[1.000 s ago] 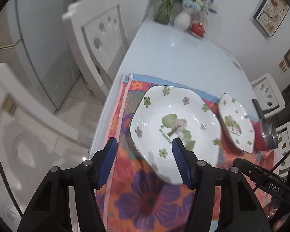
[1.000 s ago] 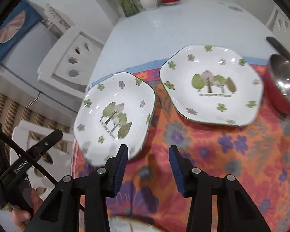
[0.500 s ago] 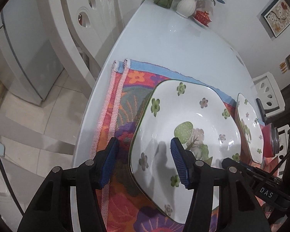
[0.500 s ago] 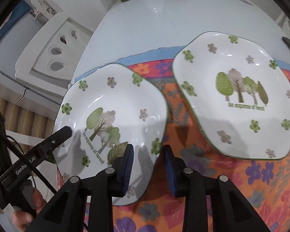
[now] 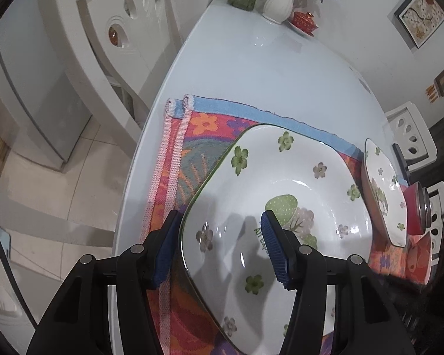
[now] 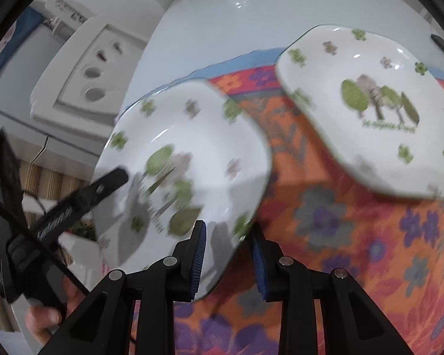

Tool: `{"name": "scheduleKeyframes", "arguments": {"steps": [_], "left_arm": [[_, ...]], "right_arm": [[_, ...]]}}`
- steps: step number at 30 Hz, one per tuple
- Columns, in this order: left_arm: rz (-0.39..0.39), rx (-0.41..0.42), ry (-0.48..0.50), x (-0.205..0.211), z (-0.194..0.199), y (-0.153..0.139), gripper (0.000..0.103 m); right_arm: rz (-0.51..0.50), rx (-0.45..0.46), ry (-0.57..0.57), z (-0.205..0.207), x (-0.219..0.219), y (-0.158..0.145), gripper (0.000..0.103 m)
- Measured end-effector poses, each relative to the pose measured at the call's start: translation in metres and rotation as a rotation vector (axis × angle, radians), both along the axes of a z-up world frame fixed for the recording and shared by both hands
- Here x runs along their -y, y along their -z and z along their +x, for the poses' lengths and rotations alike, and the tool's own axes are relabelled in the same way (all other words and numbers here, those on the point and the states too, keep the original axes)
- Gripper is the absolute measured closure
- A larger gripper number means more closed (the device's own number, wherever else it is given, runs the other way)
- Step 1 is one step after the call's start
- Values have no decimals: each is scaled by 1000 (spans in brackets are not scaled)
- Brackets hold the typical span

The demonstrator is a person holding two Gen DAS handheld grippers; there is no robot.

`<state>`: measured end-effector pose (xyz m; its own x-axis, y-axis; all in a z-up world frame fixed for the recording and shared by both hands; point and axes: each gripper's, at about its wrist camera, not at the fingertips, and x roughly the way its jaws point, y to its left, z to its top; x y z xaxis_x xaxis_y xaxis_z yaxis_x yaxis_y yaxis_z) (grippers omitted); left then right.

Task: Organize plates and bowls

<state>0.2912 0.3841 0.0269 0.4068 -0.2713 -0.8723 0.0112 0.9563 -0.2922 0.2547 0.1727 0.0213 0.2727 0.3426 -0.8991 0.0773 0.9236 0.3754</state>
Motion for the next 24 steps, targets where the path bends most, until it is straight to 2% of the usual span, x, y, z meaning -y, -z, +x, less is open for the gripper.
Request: {"name": "scheduleKeyframes", "arguments": {"steps": [3,5,9,11,17,24], "left_arm": [[-6,4,10,2,4,3,50],[-6,12,18,3,7,4,50],[45,37,45,10,8,3,52],[67,51,65,12,4,1,53],[40,84,80,7,-20,-12,53],[36,118,70,7,-56,-41,53]], "right_arm": [[16,21,-3,18,10,3,74],[41,25,-48,30,7,8,74],[-36,80,-106,36,-5,5,74],[-51,102,-139,32,-6,3,74],[-70,140,-222,15,-6,-10,74],[-59,161,-249,-17,-8,-35,74]]}}
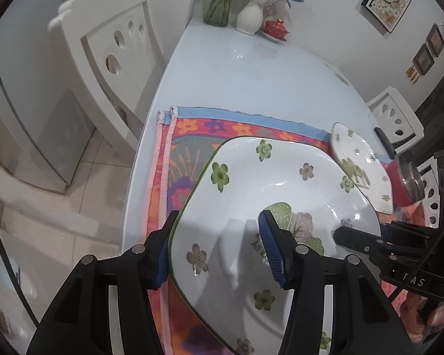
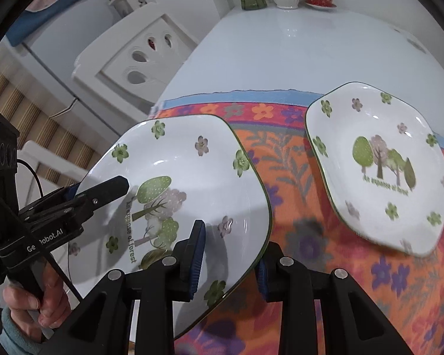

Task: Organize plates and bowls

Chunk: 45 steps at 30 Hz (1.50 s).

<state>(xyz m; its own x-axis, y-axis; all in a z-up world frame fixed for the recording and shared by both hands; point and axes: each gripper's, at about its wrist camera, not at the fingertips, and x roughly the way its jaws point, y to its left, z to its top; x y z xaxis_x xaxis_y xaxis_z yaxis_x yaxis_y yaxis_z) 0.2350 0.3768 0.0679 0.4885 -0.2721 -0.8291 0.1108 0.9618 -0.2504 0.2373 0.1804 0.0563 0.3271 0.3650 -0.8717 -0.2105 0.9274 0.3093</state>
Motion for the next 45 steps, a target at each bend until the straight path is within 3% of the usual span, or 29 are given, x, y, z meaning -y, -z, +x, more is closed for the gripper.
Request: {"name": "scheduleKeyframes", "arguments": {"steps": [9,17,30,45], "left_arm": [[-8,58,-20,8,-66,-44,53],[-6,61,-30,25,-134,-59,53],[-29,-8,-55,54,-225,-30,53],[-20,-84,-62,62,-246,11,53]], "right_arm": [[29,38,-2,-69,12,-45,74],[45,39,-5,-138,30,-60,74],[3,-22,-22,-231,58,-42,74],[-59,-95,-38,-256,59,-2,74]]}}
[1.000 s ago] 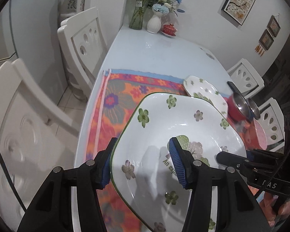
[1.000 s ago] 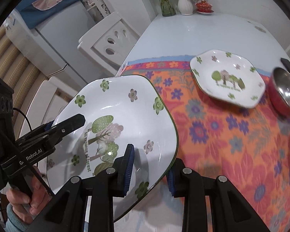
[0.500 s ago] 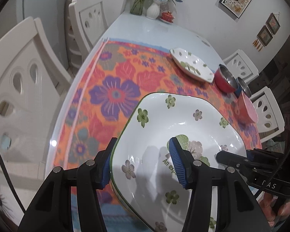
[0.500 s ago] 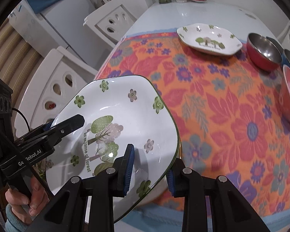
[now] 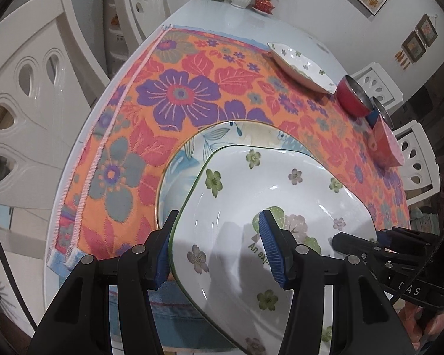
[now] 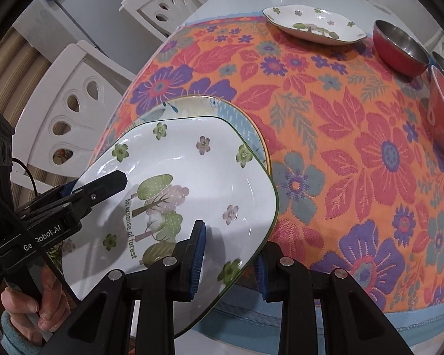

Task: Organize plates and bowls

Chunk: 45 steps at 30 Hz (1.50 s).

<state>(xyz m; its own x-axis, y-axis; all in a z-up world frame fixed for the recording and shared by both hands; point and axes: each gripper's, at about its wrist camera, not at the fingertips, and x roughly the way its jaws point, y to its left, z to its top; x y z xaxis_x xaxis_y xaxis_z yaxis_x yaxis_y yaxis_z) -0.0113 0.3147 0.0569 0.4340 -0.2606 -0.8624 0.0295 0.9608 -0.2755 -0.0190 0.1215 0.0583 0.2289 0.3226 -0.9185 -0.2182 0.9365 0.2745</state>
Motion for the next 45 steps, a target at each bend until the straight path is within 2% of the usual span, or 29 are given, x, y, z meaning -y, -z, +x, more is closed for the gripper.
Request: {"name": "scheduleKeyframes", "arguments": {"steps": [17,25,27,34,40,45], "left_arm": [[0,-29,13,-7,17,9,54],[-10,-32,12,-16,26,0,53],[19,-28,7,-15,30,-3,53],[46,-3,22,-18,36,-14,53],[48,29,3,-25,46,-30,53],[63,60,32,-14,55,-45,53]], "right_arm": [[-86,11,-29,8,-16,5,74],[-84,-30,-24,2,-16,3,74],[-92,-23,-31,0,-18,1,74],[-83,-36,-32,-1,-19,-3,74],[-57,-19,-12,0,-14,-15,74],[-42,2,16,7,-10,-25,74]]}}
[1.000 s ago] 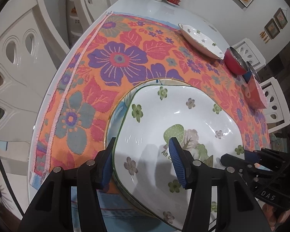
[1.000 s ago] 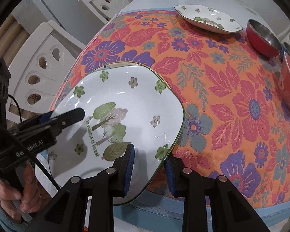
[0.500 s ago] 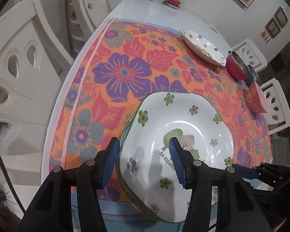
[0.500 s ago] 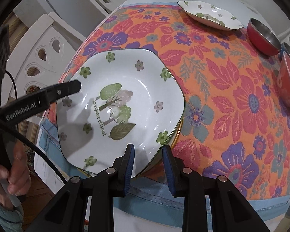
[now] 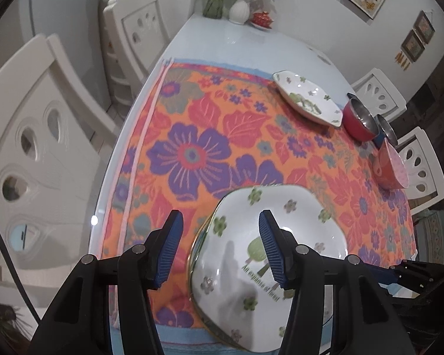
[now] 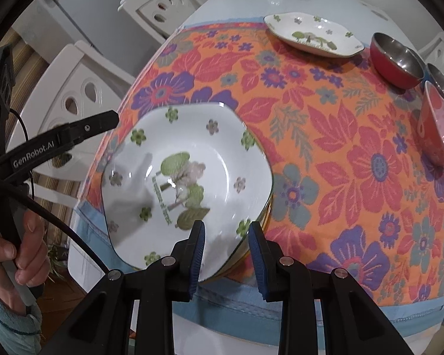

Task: Organize plates and bowls

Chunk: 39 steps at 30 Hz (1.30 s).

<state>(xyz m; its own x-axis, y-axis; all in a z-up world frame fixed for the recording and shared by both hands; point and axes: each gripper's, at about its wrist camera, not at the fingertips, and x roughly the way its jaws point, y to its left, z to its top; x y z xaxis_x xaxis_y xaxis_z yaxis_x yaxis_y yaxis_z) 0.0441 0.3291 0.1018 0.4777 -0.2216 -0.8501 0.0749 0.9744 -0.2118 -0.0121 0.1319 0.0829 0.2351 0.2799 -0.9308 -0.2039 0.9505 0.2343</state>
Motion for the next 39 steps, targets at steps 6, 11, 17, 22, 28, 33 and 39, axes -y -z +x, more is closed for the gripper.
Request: {"name": "scheduleKeyframes", "arguments": {"steps": [6,11,17,22,28,33,39], "left_arm": [[37,35,41,15,15,-18,51],[54,81,77,22,35,-41,51],[54,153,154,40,74,-71,51],[49,179,225,59,117,-81,42],[37,146,328,88,175,-60,42],[-9,58,376,109,227,-22,42],[-84,-24,384,126,267,20,43]], "right_arm": [[11,41,45,15,7,-19,74],[42,77,128,38,27,-39,73],[112,122,264,76,61,-59,52],[144,146,375,112,89,-63,52],[147,133,520,151,120,-48,52],[130,91,606,182,139,-18,52],[99,33,659,218,151,21,52]]}}
